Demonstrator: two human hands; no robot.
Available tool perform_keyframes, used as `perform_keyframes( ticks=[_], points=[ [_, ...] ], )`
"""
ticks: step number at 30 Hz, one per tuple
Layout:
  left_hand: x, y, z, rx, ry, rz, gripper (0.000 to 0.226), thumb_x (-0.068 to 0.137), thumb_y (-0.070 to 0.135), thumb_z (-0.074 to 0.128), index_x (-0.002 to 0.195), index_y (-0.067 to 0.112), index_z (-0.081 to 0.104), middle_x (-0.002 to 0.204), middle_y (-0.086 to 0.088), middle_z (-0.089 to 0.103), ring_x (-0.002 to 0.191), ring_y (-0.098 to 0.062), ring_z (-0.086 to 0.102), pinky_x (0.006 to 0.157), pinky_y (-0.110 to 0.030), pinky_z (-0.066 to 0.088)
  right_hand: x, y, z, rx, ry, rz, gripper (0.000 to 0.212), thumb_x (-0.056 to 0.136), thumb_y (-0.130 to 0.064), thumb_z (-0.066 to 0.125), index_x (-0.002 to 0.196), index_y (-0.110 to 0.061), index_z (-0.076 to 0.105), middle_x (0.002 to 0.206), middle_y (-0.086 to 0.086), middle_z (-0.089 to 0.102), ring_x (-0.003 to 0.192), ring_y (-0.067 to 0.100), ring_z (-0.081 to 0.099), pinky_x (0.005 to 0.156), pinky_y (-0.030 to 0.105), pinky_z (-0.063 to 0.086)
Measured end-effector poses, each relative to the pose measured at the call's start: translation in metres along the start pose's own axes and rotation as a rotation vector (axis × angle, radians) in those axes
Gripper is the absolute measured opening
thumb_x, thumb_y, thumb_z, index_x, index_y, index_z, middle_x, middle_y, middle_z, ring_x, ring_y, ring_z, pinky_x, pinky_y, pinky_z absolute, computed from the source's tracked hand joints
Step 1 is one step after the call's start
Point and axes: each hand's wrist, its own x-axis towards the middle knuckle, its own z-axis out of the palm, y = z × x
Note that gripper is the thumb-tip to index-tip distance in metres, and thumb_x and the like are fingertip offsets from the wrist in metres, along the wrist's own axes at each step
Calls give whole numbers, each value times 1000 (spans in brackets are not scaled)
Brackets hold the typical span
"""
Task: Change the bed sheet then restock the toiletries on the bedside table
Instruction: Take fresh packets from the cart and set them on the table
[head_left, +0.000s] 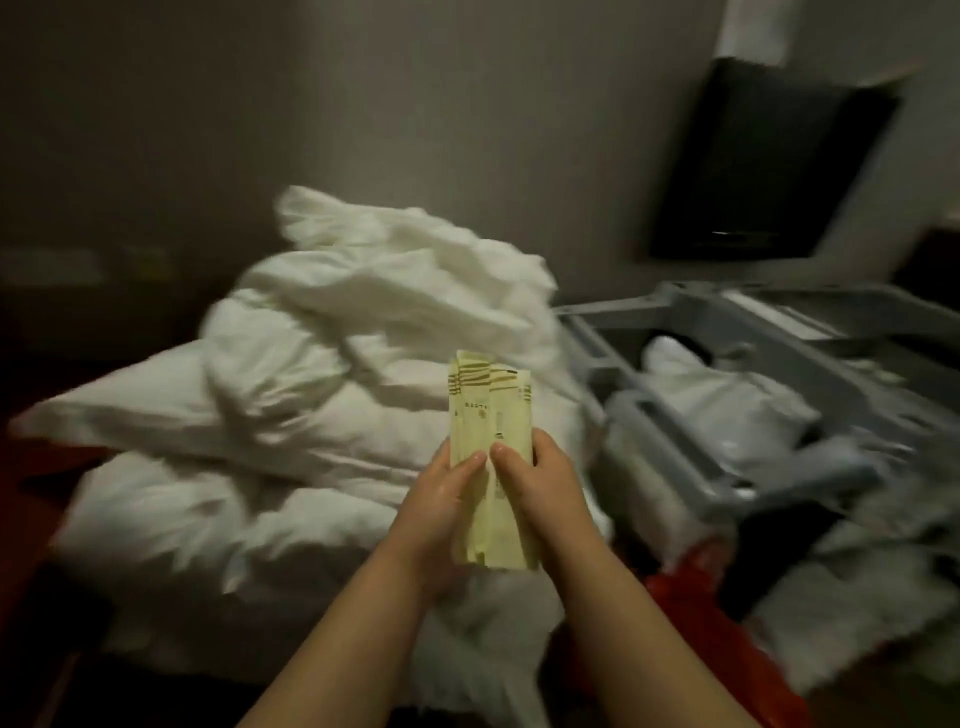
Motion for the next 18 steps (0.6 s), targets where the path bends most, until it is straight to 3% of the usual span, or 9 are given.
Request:
perform_keyframes(
  ticks=[4,9,13,15,18],
  points=[
    [13,-71,153,-42,-168,-102,24,97,7,42,108,20,59,88,-4,72,74,-19,68,59,-30,55,-4,56,-156,-21,215,60,29,97,-21,46,124,-15,52,118,4,59,104,20,57,86,31,47],
    [14,-163,347,-34,-293,-247,25,98,7,42,104,24,59,94,-3,68,80,-19,66,65,-32,53,-22,118,-351,-96,454,131,22,95,-22,50,117,-18,52,114,2,59,105,21,57,90,38,48],
    [27,-203,454,17,-375,-286,27,97,10,45,117,24,56,112,-8,66,98,-25,65,80,-41,53,-14,152,-460,-103,588,153,16,92,-26,57,105,-21,49,103,-3,58,93,14,58,70,27,46],
    [41,-219,495,27,-398,-275,25,96,10,47,113,26,56,107,-5,67,94,-22,65,74,-37,54,-1,166,-502,-104,632,155,17,91,-27,58,104,-20,50,98,-6,56,82,6,55,59,19,40],
    [66,-243,545,38,-407,-282,22,96,12,50,105,30,58,101,0,69,90,-17,66,67,-32,54,30,189,-553,-86,672,165,17,91,-25,58,104,-19,49,93,-9,54,77,1,51,55,17,36]
  ],
)
